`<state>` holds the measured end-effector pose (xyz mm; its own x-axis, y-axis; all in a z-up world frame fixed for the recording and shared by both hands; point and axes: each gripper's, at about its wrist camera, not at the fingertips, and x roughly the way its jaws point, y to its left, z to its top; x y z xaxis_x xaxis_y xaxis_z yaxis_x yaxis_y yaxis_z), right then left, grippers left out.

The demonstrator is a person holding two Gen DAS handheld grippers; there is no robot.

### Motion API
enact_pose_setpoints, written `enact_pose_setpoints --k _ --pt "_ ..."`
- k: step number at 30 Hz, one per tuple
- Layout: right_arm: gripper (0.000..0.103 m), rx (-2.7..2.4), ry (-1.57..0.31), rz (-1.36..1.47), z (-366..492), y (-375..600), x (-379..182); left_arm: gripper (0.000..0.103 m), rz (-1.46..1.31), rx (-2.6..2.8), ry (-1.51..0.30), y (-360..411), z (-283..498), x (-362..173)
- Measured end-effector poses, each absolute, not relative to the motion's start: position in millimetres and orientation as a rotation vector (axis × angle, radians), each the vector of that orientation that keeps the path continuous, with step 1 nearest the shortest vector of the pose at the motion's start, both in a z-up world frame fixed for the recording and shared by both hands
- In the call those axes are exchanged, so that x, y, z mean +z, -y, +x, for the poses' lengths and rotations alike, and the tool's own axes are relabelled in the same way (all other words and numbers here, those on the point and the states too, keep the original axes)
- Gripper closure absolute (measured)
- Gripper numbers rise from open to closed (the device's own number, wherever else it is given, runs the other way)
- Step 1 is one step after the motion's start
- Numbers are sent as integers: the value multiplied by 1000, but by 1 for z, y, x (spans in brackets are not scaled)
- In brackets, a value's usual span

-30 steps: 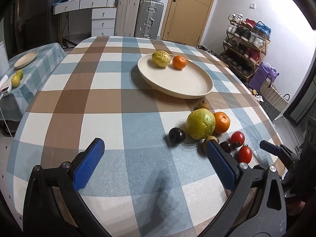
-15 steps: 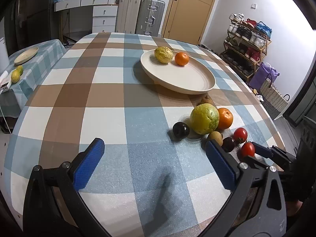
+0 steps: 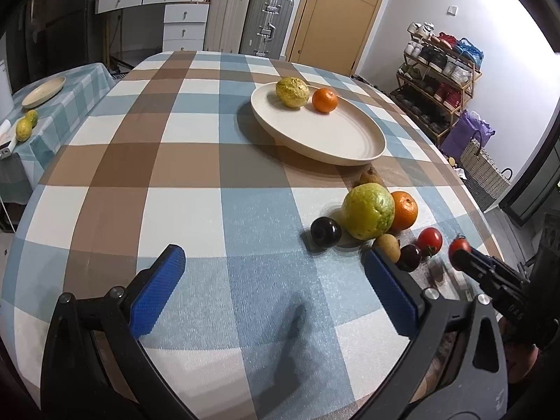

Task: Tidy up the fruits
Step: 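Grasp a red tomato with the right gripper while the left gripper grasps a dark plum, then carry the plum onto the plate with the left gripper while the right gripper carries the tomato there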

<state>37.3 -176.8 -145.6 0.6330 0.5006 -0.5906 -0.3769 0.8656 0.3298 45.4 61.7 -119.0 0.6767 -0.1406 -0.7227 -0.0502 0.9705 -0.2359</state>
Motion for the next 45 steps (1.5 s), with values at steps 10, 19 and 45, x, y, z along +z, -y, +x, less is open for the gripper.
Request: enact_pose_setpoints --k 10,19,45 --pt "74 534 -679 160 35 174 -134 9 -100 -203 -838 -43 70 -122" --pt "74 578 -645 167 38 171 -129 55 -112 -338 -911 -39 97 -136" --pt "74 672 -604 231 96 163 -104 82 -239 -403 -841 -73 125 -99"
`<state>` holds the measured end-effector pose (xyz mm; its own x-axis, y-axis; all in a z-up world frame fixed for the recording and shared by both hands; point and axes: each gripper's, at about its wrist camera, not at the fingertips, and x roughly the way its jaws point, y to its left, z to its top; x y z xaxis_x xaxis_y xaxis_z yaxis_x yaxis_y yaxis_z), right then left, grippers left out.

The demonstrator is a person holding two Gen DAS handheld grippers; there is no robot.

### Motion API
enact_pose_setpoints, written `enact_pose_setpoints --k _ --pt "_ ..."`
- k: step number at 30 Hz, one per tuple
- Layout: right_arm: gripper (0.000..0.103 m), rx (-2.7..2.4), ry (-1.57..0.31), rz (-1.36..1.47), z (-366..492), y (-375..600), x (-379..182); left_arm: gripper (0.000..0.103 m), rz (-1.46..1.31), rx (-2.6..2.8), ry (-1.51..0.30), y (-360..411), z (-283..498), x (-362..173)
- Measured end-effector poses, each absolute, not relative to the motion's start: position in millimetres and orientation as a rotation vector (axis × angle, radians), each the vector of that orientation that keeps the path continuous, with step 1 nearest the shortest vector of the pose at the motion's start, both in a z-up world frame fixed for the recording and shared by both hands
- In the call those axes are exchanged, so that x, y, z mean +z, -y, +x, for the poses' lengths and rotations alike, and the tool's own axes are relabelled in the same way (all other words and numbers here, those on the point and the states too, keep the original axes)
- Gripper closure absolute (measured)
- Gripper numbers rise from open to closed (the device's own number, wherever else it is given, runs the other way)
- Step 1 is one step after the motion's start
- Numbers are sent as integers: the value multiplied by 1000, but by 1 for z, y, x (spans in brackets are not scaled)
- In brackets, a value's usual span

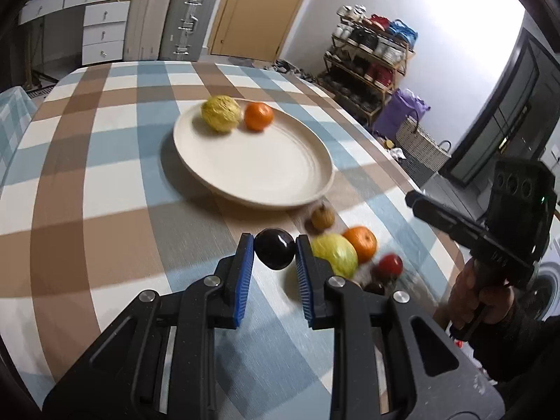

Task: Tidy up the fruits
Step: 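Carry the plum onto the plate with the left gripper while the right gripper carries the tomato there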

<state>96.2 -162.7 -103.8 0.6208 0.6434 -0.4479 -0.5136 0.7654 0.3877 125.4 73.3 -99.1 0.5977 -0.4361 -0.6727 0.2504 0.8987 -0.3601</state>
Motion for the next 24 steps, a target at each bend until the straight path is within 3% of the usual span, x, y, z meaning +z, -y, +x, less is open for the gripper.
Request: enact_pose_setpoints --k 7,11,15,24 --pt "74 711 -656 311 106 171 -118 82 -243 -395 -851 -74 139 -103" --pt "74 773 -696 252 81 172 -120 82 -247 -376 -841 -74 139 -102" --pt "66 791 -738 201 51 172 -129 82 -255 -364 -821 -75 137 -96" --pt "66 800 -774 86 21 155 -146 82 -240 -353 -801 -70 126 -85"
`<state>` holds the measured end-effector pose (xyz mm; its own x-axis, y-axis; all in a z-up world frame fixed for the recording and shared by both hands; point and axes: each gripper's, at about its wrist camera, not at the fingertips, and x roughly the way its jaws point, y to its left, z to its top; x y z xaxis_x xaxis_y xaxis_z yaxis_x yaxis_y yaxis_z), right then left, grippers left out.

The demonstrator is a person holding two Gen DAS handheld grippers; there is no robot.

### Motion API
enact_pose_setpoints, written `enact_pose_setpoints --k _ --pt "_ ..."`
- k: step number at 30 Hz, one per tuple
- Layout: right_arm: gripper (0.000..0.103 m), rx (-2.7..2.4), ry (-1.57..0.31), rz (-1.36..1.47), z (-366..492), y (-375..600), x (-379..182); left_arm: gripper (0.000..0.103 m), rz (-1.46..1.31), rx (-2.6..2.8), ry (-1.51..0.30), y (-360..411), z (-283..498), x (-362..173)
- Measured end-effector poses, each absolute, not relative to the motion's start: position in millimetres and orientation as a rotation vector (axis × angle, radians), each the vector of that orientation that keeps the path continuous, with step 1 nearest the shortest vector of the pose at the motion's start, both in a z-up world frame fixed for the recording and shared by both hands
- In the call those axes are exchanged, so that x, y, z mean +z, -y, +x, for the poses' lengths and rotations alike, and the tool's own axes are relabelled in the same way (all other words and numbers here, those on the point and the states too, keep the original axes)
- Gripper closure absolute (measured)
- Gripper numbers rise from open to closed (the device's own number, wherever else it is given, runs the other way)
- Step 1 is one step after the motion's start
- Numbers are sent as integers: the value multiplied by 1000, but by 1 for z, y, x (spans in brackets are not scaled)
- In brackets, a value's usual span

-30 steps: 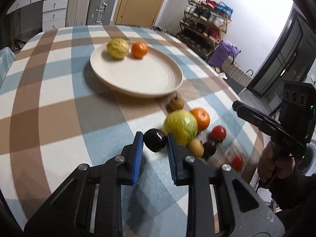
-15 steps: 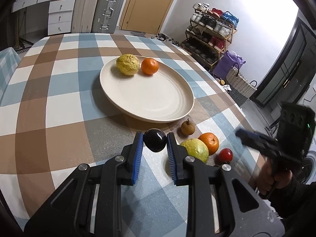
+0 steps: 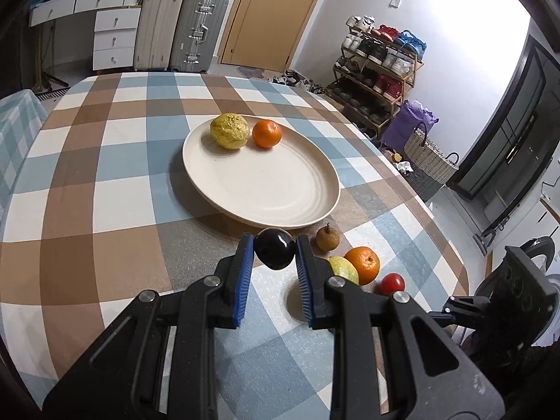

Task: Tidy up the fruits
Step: 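Carry the plum onto the plate with the left gripper while the right gripper carries the tomato there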

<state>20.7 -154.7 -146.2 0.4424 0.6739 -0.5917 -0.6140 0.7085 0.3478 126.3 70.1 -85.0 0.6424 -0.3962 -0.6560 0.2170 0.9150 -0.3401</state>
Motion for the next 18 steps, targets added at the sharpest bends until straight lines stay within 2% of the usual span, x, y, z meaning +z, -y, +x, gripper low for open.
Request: enact_pose_setpoints --k 7,10,12,18 --pt "66 742 -790 25 20 150 -157 82 -249 -337 -799 -74 129 -84" --pt "74 745 -794 11 22 146 -157 82 -248 -336 -794 -74 134 -82" --pt "75 754 -784 13 22 146 -155 82 -245 -334 -783 -75 139 -79" --pt "75 818 -703 142 54 157 -117 82 -224 -318 -763 -74 164 -75"
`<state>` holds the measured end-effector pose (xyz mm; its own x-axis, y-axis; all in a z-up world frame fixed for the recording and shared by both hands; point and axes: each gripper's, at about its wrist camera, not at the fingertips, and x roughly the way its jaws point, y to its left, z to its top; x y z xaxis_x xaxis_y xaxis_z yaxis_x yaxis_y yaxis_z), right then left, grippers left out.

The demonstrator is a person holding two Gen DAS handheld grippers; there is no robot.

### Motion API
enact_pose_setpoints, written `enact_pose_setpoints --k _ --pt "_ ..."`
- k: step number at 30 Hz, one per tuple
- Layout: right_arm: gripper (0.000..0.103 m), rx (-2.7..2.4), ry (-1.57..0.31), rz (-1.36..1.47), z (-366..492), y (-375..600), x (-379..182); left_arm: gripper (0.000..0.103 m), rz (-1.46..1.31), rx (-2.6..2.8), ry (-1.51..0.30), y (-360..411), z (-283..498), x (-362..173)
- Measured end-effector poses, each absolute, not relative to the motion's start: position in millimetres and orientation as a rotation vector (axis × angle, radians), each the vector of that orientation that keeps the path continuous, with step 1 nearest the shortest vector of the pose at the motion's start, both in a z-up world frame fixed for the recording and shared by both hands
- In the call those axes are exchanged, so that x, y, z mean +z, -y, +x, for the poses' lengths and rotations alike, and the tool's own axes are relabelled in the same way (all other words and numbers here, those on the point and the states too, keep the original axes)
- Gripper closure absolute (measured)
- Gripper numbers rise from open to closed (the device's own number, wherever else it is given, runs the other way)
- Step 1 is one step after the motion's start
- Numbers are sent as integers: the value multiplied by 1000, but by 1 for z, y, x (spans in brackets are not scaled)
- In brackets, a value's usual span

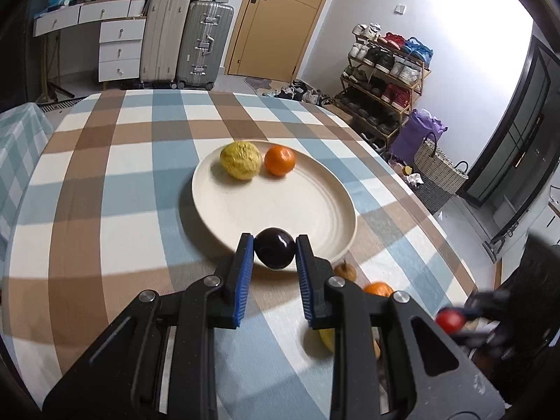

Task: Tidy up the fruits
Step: 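Carry the plum onto the plate with the left gripper while the right gripper carries the tomato there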

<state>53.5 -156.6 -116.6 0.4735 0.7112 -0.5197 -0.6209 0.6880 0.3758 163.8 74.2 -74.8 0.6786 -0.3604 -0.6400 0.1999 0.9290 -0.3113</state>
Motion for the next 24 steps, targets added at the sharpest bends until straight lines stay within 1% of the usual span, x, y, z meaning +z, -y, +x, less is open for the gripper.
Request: enact_pose_setpoints --k 5,9,16,24 --pt "75 834 -620 141 110 148 -70 82 -211 -290 -750 -77 196 -73" --pt "75 805 -609 106 166 134 -49 81 -218 -262 -760 -86 225 -76" --pt "75 798 -696 153 262 107 -55 81 -166 -242 -791 -93 273 -85" --pt "75 798 -811 199 335 80 -73 81 -150 -283 -841 -88 305 -103"
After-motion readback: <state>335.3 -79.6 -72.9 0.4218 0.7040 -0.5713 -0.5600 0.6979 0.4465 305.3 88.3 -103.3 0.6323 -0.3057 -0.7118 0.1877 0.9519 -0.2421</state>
